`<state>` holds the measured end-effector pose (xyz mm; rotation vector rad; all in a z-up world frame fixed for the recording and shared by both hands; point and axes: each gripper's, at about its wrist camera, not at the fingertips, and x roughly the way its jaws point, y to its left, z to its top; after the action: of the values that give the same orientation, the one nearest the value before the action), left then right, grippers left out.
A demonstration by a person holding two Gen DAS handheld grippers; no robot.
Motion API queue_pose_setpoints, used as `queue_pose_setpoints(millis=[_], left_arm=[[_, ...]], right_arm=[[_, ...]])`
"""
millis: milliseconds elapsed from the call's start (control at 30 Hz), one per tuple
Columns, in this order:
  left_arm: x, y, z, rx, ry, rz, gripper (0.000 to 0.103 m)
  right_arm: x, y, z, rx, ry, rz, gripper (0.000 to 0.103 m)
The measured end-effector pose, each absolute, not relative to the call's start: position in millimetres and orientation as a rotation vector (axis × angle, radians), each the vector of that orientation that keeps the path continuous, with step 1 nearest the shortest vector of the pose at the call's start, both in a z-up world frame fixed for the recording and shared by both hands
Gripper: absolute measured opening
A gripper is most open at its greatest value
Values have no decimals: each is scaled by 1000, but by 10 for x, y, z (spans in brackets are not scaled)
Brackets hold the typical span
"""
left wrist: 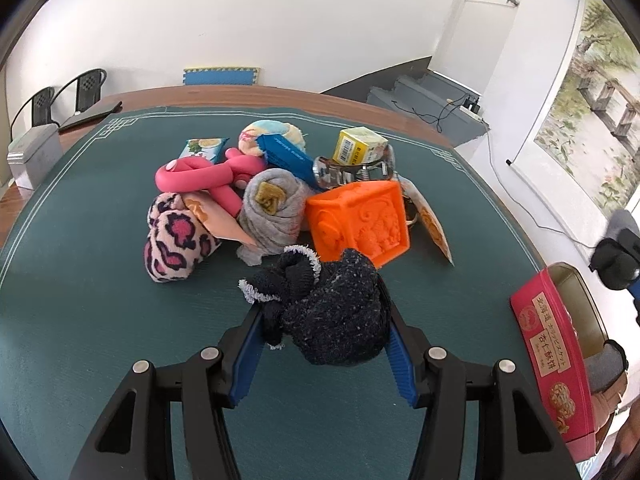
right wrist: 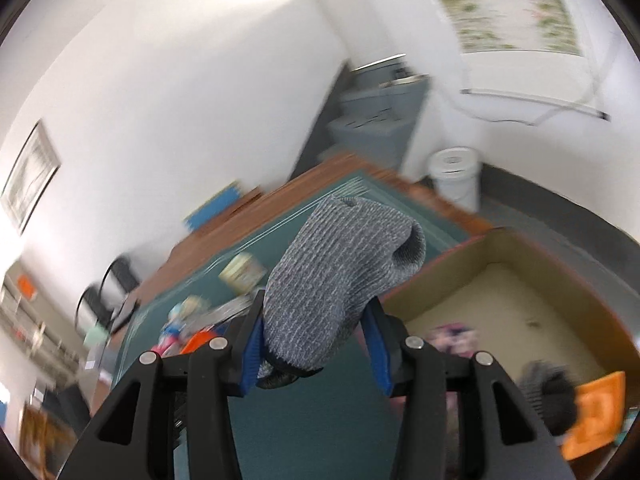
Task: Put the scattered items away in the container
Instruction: 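Carry both socks to the red tin and release them inside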
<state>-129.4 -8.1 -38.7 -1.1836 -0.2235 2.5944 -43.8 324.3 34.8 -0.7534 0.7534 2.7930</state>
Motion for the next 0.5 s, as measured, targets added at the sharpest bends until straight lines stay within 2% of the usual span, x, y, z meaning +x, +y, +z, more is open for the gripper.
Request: queue_pose_setpoints(millis=[300,500], left_arm=[[-1071,227,-210,-1133,-150,2551,58],[-923,516,-6,-1070,-118,2495,58]], right_arm=[[-160,3695,440,-662,747,2689,49],[-170,3753,436,-702,642,2635,52]])
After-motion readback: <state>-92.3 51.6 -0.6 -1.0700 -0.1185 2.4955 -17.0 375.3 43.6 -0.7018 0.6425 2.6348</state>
